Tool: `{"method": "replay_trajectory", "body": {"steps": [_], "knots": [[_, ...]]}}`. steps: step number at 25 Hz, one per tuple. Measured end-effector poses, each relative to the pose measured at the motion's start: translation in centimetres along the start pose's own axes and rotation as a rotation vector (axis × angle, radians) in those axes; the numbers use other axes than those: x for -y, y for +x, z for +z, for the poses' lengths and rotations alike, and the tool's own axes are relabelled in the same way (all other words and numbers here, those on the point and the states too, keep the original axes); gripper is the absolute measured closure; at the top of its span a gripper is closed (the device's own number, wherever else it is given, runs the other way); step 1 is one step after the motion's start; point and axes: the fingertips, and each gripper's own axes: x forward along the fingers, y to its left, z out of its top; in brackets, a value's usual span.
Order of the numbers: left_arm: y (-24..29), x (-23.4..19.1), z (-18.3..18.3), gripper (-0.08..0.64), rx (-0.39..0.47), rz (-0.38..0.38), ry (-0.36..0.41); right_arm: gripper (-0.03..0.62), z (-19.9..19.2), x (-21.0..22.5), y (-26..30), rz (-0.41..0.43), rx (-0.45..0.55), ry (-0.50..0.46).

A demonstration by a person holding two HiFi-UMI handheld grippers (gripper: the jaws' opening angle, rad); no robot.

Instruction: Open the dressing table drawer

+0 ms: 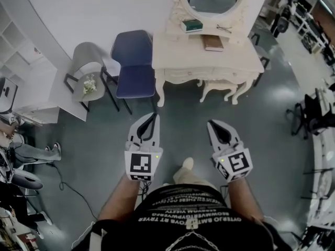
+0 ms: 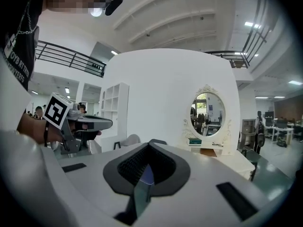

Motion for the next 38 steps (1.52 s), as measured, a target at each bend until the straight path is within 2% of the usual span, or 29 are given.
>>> {"method": "replay_trajectory", "body": {"steps": [5, 11, 20, 28, 34, 38], "knots": [[3.6, 0.4, 0.2, 0.557, -0.007, -0.014, 0.015, 0.591, -0.2, 3.1, 1.7, -0.006, -0.003, 0.008], [6.7, 0.2, -0.2, 0.557, -0.019, 0.018, -0.013, 0.591, -0.8, 5.9, 3.3, 0.006, -0.017, 0.010], [10.8, 0.6, 0.8, 0.557, -0.024, 0.026, -0.032, 0.591, -0.2, 9.8, 5.7, 0.044, 0.002, 0.016], [14.0, 0.9, 1.2, 0.557, -0.031, 0.067, -0.046, 0.591, -0.8, 14.1, 6.5, 0.041, 0.003, 0.015], [15.1, 1.7, 1.7, 0.557, -0.036, 0.060, -0.020, 0.591, -1.1, 16.0, 6.4, 0.023, 0.011, 0.063], [14.6, 1.8, 1.6, 0.557, -0.041, 0.085, 0.010, 0.591, -1.4, 16.3, 6.5, 0.035, 0.008, 0.062]]}}
